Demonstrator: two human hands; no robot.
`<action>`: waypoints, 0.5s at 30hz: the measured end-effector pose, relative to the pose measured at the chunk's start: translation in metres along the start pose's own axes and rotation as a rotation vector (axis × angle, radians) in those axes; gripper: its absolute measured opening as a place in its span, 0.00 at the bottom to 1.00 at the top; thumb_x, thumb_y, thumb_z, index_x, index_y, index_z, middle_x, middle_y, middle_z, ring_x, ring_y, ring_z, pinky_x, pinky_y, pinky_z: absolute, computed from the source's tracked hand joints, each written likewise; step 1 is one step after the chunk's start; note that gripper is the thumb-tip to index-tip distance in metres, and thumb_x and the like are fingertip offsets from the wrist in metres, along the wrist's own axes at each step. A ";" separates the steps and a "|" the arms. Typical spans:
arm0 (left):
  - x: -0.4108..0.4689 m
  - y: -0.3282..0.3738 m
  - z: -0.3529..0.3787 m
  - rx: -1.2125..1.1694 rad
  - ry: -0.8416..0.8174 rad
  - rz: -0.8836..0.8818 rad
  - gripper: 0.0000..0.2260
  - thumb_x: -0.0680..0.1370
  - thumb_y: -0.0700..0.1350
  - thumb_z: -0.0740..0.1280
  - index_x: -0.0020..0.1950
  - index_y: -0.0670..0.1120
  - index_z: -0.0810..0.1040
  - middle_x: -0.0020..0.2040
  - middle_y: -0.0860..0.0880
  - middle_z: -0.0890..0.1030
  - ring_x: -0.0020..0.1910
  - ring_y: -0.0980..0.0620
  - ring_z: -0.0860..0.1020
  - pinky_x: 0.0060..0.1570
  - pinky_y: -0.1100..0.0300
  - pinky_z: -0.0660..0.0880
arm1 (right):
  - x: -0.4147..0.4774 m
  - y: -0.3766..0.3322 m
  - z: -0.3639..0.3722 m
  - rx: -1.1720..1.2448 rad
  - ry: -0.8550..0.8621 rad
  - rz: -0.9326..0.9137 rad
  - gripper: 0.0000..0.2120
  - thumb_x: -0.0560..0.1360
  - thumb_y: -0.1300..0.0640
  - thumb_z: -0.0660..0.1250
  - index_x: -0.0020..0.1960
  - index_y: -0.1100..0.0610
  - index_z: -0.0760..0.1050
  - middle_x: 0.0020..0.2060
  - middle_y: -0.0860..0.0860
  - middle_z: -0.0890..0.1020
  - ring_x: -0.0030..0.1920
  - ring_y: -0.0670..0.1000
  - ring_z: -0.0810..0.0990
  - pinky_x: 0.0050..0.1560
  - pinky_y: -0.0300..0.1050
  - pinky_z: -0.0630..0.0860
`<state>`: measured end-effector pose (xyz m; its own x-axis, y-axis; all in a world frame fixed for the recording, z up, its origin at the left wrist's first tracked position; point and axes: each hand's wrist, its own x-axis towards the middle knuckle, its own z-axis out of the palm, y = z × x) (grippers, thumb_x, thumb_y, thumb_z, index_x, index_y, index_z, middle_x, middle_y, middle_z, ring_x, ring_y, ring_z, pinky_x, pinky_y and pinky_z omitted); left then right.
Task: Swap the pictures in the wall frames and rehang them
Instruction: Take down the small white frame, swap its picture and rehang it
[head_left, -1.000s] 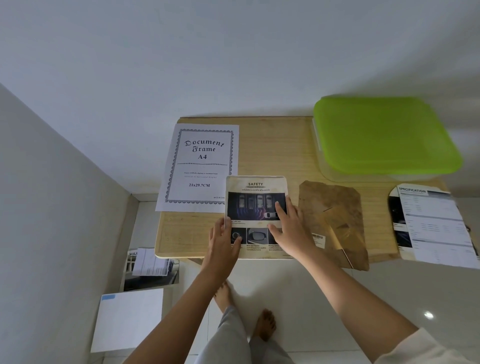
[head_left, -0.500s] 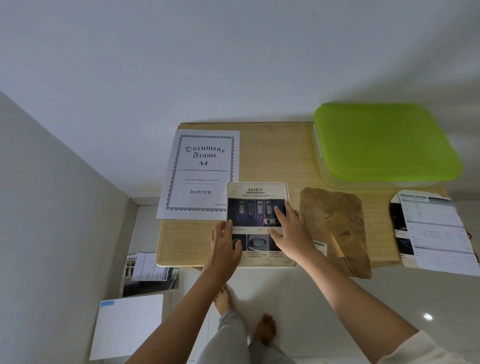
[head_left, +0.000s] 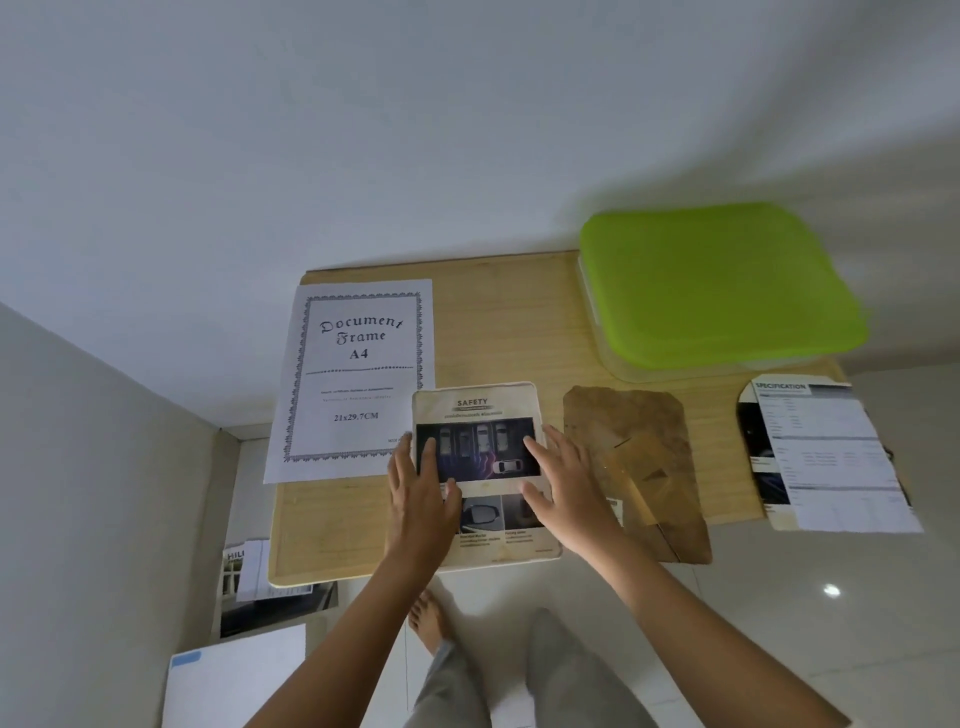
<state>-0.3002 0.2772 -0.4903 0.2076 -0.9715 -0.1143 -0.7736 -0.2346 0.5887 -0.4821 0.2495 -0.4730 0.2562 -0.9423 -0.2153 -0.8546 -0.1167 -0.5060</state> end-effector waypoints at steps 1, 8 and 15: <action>0.002 0.008 0.002 0.007 0.020 0.023 0.23 0.77 0.44 0.63 0.71 0.42 0.63 0.72 0.43 0.56 0.72 0.44 0.55 0.66 0.48 0.67 | -0.003 0.007 -0.006 0.008 0.028 0.001 0.25 0.77 0.50 0.60 0.73 0.52 0.60 0.74 0.51 0.57 0.73 0.52 0.54 0.72 0.49 0.57; 0.002 0.114 0.049 -0.064 -0.174 0.207 0.22 0.80 0.45 0.58 0.73 0.44 0.59 0.72 0.46 0.60 0.72 0.49 0.56 0.70 0.55 0.59 | -0.025 0.092 -0.057 0.061 0.193 0.218 0.22 0.77 0.54 0.62 0.70 0.56 0.65 0.69 0.53 0.64 0.69 0.53 0.61 0.65 0.47 0.65; 0.005 0.168 0.105 0.098 -0.192 -0.095 0.28 0.79 0.47 0.60 0.75 0.42 0.51 0.74 0.42 0.52 0.72 0.42 0.54 0.70 0.50 0.57 | -0.032 0.145 -0.080 0.195 0.140 0.382 0.27 0.76 0.54 0.64 0.71 0.59 0.61 0.66 0.56 0.64 0.67 0.53 0.64 0.58 0.35 0.64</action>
<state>-0.4920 0.2297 -0.4766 0.1718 -0.9315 -0.3207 -0.8125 -0.3180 0.4886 -0.6506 0.2381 -0.4731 -0.1362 -0.9413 -0.3087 -0.7717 0.2962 -0.5628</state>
